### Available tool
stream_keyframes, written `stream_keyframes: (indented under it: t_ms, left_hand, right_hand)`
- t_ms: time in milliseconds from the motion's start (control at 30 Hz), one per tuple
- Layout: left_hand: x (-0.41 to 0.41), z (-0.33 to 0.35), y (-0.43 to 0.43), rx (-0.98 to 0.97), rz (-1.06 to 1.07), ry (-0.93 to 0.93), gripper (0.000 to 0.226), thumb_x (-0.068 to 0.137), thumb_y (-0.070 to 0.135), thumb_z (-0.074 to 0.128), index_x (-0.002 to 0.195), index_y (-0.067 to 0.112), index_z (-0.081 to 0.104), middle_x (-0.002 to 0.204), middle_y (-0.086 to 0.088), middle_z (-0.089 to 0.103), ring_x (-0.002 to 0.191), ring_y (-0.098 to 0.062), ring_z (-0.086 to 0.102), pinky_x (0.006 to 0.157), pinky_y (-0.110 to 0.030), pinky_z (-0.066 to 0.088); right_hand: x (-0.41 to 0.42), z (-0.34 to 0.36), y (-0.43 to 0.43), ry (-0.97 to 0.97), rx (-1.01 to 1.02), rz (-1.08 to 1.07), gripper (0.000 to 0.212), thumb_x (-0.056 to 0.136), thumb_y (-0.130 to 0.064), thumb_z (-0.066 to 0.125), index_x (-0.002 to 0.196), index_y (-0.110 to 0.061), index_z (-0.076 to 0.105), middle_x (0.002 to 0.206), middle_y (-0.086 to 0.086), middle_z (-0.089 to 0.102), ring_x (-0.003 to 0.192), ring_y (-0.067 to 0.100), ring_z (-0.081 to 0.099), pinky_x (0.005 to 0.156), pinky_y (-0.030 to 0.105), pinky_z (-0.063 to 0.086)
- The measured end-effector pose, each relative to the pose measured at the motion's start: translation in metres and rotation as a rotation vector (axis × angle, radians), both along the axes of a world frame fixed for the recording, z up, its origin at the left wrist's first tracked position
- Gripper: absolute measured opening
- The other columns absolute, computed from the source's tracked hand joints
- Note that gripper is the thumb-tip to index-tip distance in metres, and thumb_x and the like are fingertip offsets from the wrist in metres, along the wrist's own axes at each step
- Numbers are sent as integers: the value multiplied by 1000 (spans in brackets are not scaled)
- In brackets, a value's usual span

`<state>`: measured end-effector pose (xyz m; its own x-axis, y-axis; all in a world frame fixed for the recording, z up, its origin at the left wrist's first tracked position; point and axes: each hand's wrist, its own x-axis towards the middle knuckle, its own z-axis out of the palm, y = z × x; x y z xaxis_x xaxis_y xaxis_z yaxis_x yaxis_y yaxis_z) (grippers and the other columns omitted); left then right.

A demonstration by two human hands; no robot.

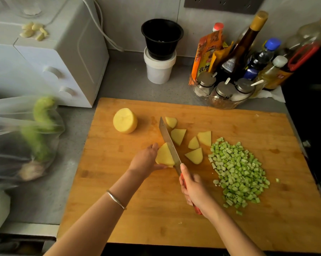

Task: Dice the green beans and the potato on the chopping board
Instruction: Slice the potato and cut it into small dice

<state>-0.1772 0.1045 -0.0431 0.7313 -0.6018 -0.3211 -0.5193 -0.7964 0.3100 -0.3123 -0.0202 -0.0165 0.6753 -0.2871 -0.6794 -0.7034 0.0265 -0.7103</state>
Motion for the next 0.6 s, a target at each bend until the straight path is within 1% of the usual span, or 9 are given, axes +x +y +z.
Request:
stream_keyframes:
  t_ms: [100,200,267,367,467,533,600]
  left_hand:
    - [-10,-4,-7,-8,49,-21,63,82,48,66,125,11,38,121,-8,54,110,-23,55,81,-30,44]
    - [-12,-8,-6,1,73,-26,62,82,46,66,125,10,38,122,-8,52,113,-23,53,83,-31,44]
    - [-13,-11,-7,15,68,-43,62,83,47,65,125,10,38,123,-7,52,114,-22,52,83,-31,44]
    - [-17,-14,-5,-19,88,-61,61,83,50,63,124,12,39,123,-4,51,115,-20,50,80,-30,44]
    - [-22,-21,1,-149,122,-38,70,79,60,61,128,13,40,124,-2,51,114,-19,49,83,-31,46]
    - [-29,-25,4,-249,176,-62,72,82,70,45,129,14,42,123,-1,51,114,-20,47,90,-33,44]
    - [-36,-30,2,-363,318,-61,67,89,68,24,125,16,47,121,-1,52,111,-21,44,94,-33,36]
  right_hand:
    - [2,-1,2,-9,-36,-3,53,92,-64,35,69,-17,40,45,-6,28,36,10,24,42,24,19]
    - [-1,-3,7,-23,-124,67,58,81,-73,29,63,-19,38,41,-9,29,34,7,27,45,27,22]
    - [-3,-5,9,-25,-149,82,59,79,-75,27,61,-19,37,40,-9,29,34,7,27,46,28,23]
    - [-4,-4,9,-18,-143,82,57,88,-69,29,62,-19,37,41,-9,29,36,7,27,45,27,23]
    - [-5,-3,7,-26,-121,72,54,95,-61,31,64,-17,39,43,-8,30,36,7,27,44,25,23]
    - [-5,-2,6,-32,-70,44,53,95,-60,33,66,-16,40,48,-5,29,37,9,25,42,25,20]
    - [-4,1,5,-25,-21,2,52,95,-59,35,68,-15,41,51,-1,27,38,11,24,41,24,17]
